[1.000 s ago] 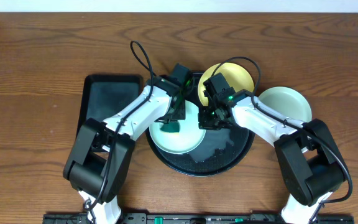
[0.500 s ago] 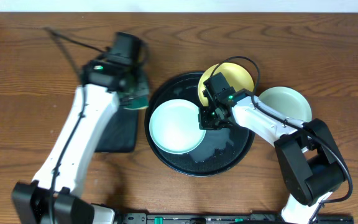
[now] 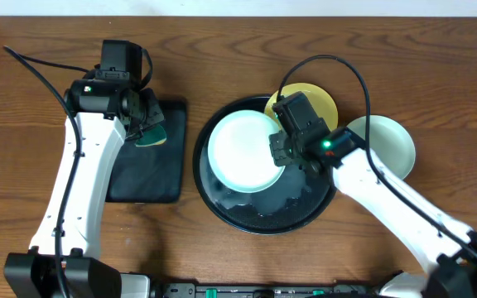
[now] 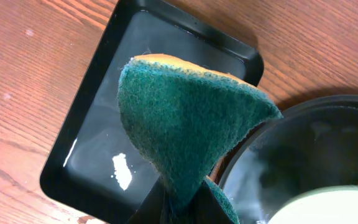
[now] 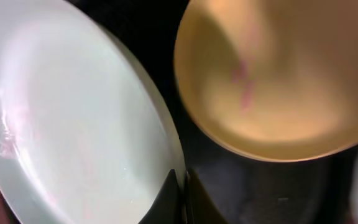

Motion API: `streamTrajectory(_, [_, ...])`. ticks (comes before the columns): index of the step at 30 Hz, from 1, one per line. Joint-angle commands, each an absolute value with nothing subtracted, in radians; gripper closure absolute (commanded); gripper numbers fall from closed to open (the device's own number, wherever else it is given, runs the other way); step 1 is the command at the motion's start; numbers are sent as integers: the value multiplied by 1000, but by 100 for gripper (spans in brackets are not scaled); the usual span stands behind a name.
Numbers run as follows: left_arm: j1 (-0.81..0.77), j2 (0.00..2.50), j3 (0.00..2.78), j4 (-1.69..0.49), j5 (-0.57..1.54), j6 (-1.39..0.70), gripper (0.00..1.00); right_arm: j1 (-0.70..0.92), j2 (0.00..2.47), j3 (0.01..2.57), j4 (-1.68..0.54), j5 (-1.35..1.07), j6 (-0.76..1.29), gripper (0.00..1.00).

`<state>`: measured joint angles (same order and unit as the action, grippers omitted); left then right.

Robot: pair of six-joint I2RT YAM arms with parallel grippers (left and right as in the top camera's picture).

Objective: Clean dirty plates on tray and stack at the side
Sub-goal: 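Lift the second mint-green plate with the right gripper toward the right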

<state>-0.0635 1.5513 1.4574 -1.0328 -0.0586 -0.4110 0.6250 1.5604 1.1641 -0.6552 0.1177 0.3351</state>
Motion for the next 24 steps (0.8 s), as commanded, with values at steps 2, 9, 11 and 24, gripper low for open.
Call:
streamTrajectory(2, [-62,1558,1459,-1036,-60,-393,93,703,1497,1179,-654,422,224,99])
streamTrajectory(9, [-62,1560,1457,-1039,-60,-393,93,847,1464,1179,-596,796,76,99])
streamTrajectory(11, [-62,1562,1457,-1039,-60,-393,92,891,1464,1179,-577,890,28,99])
streamTrajectory(24, [-62,1562,1457,-1039,-60,-394,93,1063,1464,1179,-422,1261,-183,99])
